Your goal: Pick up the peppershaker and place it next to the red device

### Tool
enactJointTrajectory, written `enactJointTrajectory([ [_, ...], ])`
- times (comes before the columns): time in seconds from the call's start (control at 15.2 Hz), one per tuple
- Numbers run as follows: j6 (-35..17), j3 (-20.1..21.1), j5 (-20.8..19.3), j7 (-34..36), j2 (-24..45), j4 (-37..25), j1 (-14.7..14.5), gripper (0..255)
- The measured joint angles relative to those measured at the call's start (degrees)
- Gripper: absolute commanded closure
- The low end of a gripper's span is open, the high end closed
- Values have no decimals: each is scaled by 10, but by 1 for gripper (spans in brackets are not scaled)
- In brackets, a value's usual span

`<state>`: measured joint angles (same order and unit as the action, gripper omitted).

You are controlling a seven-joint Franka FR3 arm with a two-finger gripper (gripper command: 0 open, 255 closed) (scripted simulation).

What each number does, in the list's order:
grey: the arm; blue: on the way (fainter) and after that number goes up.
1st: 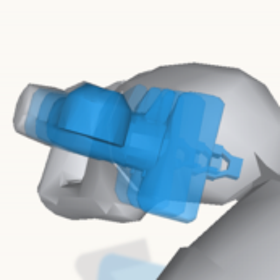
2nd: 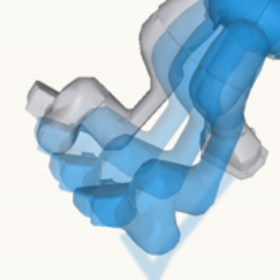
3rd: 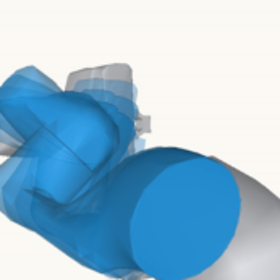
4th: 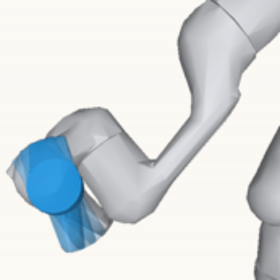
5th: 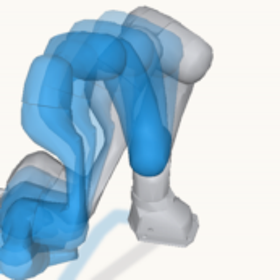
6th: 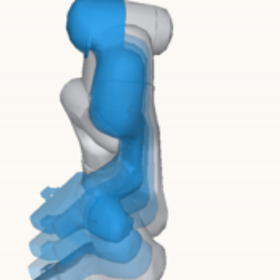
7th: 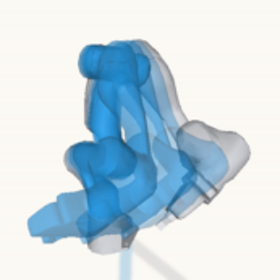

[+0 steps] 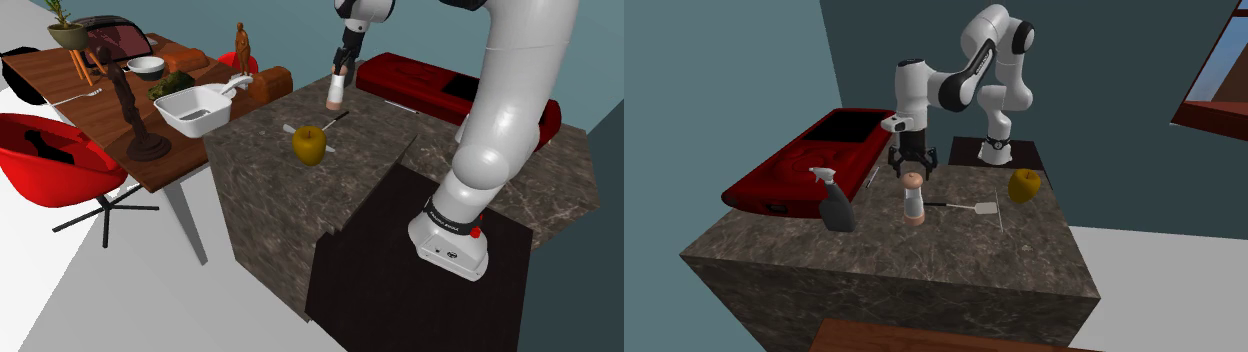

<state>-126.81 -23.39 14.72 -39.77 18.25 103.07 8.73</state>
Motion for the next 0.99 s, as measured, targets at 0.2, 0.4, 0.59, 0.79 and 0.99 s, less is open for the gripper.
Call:
enactJointTrajectory([
  [0.2,-2,0,1,-1,2,0,1,0],
  [0.4,-2,0,2,-1,3,0,1,0],
  [0.59,-2,0,2,-1,3,-1,1,255],
  [0.79,-2,0,2,-1,2,0,1,255],
  [0.99,-3,0,2,-2,2,0,1,255],
])
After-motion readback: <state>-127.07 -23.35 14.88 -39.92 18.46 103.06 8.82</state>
